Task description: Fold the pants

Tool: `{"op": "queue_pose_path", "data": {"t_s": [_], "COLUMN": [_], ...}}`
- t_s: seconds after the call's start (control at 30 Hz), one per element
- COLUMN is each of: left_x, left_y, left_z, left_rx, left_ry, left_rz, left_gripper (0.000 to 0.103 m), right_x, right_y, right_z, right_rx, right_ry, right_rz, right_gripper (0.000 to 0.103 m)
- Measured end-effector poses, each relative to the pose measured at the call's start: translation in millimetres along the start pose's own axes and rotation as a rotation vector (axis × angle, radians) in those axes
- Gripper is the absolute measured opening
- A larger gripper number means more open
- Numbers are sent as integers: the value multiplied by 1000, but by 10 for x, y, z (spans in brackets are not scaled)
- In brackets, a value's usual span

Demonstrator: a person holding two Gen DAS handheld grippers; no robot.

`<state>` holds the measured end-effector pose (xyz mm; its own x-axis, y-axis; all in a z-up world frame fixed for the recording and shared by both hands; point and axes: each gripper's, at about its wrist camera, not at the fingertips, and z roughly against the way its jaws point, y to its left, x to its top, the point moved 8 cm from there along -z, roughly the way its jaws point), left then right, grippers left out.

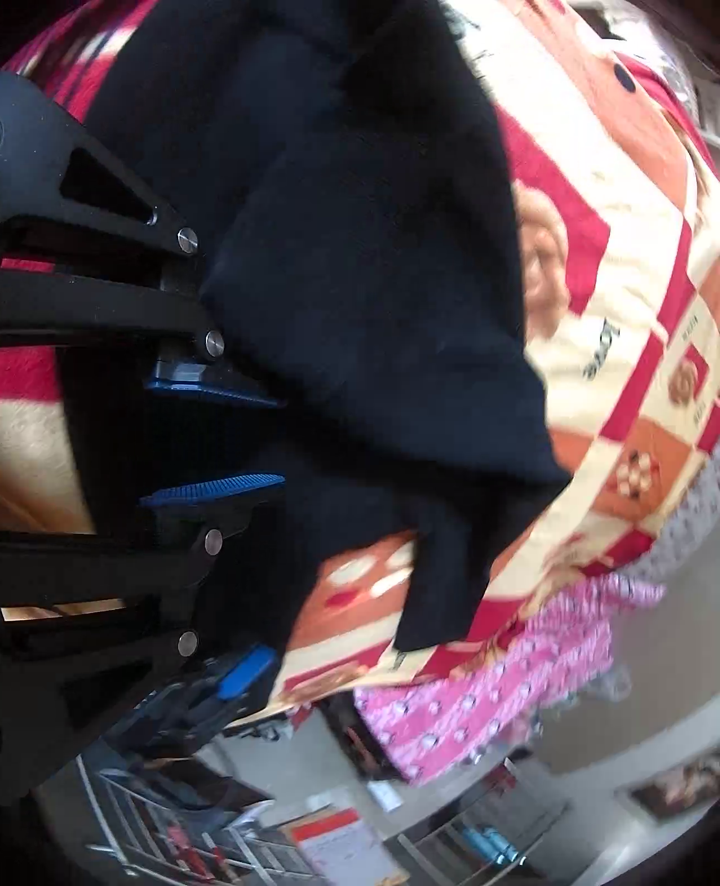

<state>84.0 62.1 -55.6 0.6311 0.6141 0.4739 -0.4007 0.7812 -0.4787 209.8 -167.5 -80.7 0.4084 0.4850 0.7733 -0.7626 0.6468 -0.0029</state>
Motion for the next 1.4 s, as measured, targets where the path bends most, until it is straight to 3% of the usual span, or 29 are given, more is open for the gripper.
{"op": "queue_pose_path", "data": {"t_s": [0.1, 0.13, 0.17, 0.2, 0.23, 0.27, 0.3, 0.33, 0.37, 0.47, 0.6, 0.7, 0.77, 0.8, 0.83, 0.87, 0.97, 1.03, 1.1, 1.17, 1.23, 1.3, 1.4], "left_x": [646, 927, 1251, 1478, 1642, 1714, 1746, 1743, 1715, 1516, 1076, 1066, 1362, 1554, 1715, 1863, 1701, 1393, 1117, 753, 387, 120, 52], "left_y": [208, 371, 653, 926, 1187, 1339, 1429, 1471, 1477, 1289, 622, 458, 651, 847, 1031, 1191, 1408, 1166, 858, 445, 129, 10, 11], "left_z": [85, 103, 158, 220, 316, 411, 529, 635, 724, 835, 618, 559, 653, 700, 673, 539, 27, -161, -31, 112, 182, 217, 403], "left_rx": [233, 378, 596, 758, 837, 792, 686, 607, 575, 512, 302, 288, 295, 302, 293, 264, 199, 209, 317, 259, 274, 323, 358], "left_ry": [-83, -139, -200, -218, -217, -225, -251, -276, -293, -302, -253, -252, -290, -299, -273, -197, 83, 144, 80, 50, 44, 52, -8], "left_rz": [-96, -154, -187, -177, -117, -34, 51, 98, 113, 58, -85, -108, -39, 21, 88, 165, 310, 203, 55, -51, -213, -311, -383], "left_gripper": [24, 27, 27, 27, 26, 26, 26, 26, 26, 26, 26, 26, 26, 33, 45, 49, 48, 49, 49, 49, 49, 49, 49], "right_x": [-25, -31, -34, -27, -12, -11, -17, -15, -20, -27, -30, -27, -27, -27, -27, -27, -27, -27, -28, -27, -31, -32, -31], "right_y": [-80, -71, -51, -38, -13, -2, 7, 2, 3, -2, 13, 15, 15, 15, 14, 15, 15, 17, 18, 17, 14, 11, 17], "right_z": [-6, 4, 22, 17, 22, 32, 37, 40, 47, 45, 38, 34, 37, 36, 35, 35, 35, 38, 40, 38, 35, 29, 28], "right_rx": [8, 3, -4, -15, -24, -30, -33, -30, -27, -26, -34, -35, -35, -35, -34, -34, -34, -34, -36, -38, -37, -35, -38], "right_ry": [-2, -4, -7, -9, -11, -12, -13, -14, -16, -16, -15, -14, -14, -14, -14, -15, -15, -14, -15, -14, -14, -14, -15], "right_rz": [-30, -26, -19, -8, 1, 6, 9, 6, 2, -5, -1, -2, -2, -2, -2, -3, -3, -3, -2, 1, 1, -2, -1], "right_gripper": [43, 43, 44, 44, 44, 45, 45, 45, 46, 47, 47, 47, 47, 48, 48, 48, 48, 48, 48, 48, 48, 48, 49]}}
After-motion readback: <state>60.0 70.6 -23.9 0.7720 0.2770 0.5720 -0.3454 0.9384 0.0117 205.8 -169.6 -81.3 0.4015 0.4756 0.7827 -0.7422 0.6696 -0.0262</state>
